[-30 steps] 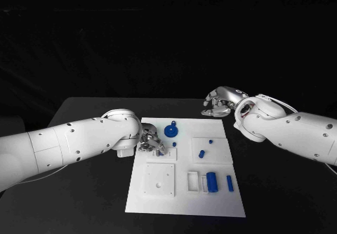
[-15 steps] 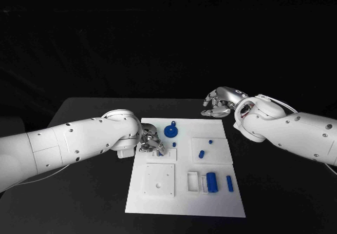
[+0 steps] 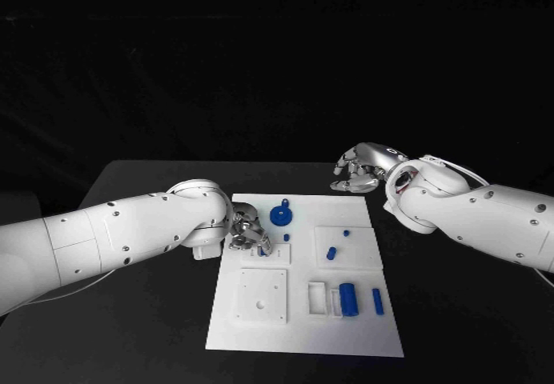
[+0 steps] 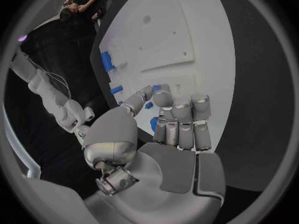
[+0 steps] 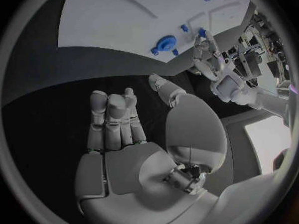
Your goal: Assemble the parts on the task board
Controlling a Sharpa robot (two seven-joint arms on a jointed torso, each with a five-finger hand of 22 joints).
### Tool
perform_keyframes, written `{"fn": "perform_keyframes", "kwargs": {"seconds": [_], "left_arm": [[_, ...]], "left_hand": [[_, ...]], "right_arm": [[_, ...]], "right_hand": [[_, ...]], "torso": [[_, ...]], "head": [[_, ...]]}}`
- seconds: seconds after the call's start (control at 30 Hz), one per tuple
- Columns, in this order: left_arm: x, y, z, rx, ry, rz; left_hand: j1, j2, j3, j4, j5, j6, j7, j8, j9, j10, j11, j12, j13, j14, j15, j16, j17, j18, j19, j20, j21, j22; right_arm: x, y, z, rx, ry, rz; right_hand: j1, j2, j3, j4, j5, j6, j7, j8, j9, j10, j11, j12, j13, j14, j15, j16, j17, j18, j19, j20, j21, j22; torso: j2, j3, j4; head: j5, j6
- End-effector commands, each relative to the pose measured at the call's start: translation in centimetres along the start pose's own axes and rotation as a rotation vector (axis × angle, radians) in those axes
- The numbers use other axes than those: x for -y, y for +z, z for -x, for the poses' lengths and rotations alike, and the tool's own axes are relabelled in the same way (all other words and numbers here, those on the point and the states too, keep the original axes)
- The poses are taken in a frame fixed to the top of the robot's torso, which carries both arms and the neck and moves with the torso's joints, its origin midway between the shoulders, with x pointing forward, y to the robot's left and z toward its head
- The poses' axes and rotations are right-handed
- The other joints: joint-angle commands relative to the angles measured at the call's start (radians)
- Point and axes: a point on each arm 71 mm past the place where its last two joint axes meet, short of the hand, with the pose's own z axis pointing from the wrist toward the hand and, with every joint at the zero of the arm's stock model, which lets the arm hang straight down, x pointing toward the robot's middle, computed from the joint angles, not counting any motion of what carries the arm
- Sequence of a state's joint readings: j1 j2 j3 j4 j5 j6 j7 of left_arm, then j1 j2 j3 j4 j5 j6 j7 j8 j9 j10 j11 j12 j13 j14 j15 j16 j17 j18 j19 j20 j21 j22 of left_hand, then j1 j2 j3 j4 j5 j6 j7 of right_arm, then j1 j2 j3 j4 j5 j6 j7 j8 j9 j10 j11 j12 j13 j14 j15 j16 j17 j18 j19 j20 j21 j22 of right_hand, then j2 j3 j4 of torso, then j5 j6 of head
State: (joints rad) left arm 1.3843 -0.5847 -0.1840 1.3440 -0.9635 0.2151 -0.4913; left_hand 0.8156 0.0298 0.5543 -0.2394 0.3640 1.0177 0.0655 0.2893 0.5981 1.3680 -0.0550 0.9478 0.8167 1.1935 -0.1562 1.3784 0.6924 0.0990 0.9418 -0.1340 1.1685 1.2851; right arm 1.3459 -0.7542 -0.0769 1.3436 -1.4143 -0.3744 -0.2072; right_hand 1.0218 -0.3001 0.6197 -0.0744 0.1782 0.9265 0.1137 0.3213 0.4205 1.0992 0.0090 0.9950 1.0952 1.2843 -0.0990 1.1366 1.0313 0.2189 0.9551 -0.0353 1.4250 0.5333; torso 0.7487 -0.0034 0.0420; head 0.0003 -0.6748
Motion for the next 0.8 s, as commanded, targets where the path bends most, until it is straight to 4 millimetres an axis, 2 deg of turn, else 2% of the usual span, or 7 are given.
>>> {"fn": "perform_keyframes", "kwargs": {"seconds": [0.03, 0.17, 0.3, 0.8], "left_arm": [[0.19, 0.01, -0.12, 0.001, -0.011, -0.015], [0.15, -0.06, -0.13, 0.003, -0.013, -0.016], [0.14, -0.2, -0.2, 0.002, -0.012, -0.018], [-0.22, -0.71, -0.49, -0.025, -0.001, -0.021]], "left_hand": [[0.017, 0.048, 0.001, -0.013, 0.035, 0.005, -0.002, -0.002, -0.001, -0.001, 0.005, 0.002, -0.001, 0.004, 0.001, -0.004, 0.001, -0.004, 0.001, -0.111, -0.001, 0.001], [0.015, 0.072, 0.004, -0.023, 0.057, 0.011, -0.003, 0.002, 0.0, -0.001, 0.004, 0.003, -0.002, 0.004, 0.0, -0.003, 0.001, -0.005, 0.0, -0.11, 0.0, 0.002], [0.011, 0.083, 0.006, -0.031, 0.067, 0.019, -0.005, 0.006, 0.002, 0.001, 0.002, 0.003, -0.002, 0.006, -0.001, -0.002, 0.002, -0.005, 0.0, -0.11, 0.001, 0.003], [0.007, 0.089, 0.017, -0.047, 0.099, 0.039, -0.012, 0.016, 0.006, 0.005, -0.005, 0.004, -0.004, 0.01, -0.007, 0.001, 0.002, -0.006, 0.002, -0.11, 0.003, 0.004]], "right_arm": [[-0.08, -0.01, -0.13, -0.013, -0.005, 0.01], [-0.06, -0.02, -0.13, -0.014, -0.006, 0.01], [-0.01, -0.04, -0.13, -0.015, -0.006, 0.009], [0.03, -0.07, -0.22, -0.02, -0.006, 0.009]], "right_hand": [[0.0, 0.001, 0.001, 0.007, 0.003, -0.002, 0.007, -0.002, 0.001, -0.003, -0.002, 0.006, -0.001, 0.004, -0.003, -0.007, 0.002, 0.043, 0.007, 0.002, -0.006, 0.001], [0.0, 0.001, 0.001, 0.007, 0.003, -0.002, 0.007, -0.002, 0.001, -0.003, -0.002, 0.006, -0.001, 0.004, -0.003, -0.007, 0.002, 0.043, 0.007, 0.002, -0.006, 0.001], [0.0, 0.001, 0.001, 0.007, 0.004, -0.002, 0.007, -0.002, 0.001, -0.003, -0.002, 0.006, -0.001, 0.004, -0.003, -0.007, 0.002, 0.043, 0.007, 0.002, -0.006, 0.001], [0.001, 0.001, 0.0, 0.007, 0.004, -0.003, 0.007, -0.002, 0.001, -0.004, -0.002, 0.006, -0.002, 0.004, -0.003, -0.007, 0.002, 0.043, 0.007, 0.002, -0.007, 0.002]], "torso": [[0.0, -0.0003, 0.0003], [0.0, -0.0005, -0.0003], [0.0, -0.0005, -0.0001], [-0.001, -0.0009, 0.0004]], "head": [[0.001, 0.001], [0.001, 0.002], [0.001, 0.002], [0.004, 0.004]]}}
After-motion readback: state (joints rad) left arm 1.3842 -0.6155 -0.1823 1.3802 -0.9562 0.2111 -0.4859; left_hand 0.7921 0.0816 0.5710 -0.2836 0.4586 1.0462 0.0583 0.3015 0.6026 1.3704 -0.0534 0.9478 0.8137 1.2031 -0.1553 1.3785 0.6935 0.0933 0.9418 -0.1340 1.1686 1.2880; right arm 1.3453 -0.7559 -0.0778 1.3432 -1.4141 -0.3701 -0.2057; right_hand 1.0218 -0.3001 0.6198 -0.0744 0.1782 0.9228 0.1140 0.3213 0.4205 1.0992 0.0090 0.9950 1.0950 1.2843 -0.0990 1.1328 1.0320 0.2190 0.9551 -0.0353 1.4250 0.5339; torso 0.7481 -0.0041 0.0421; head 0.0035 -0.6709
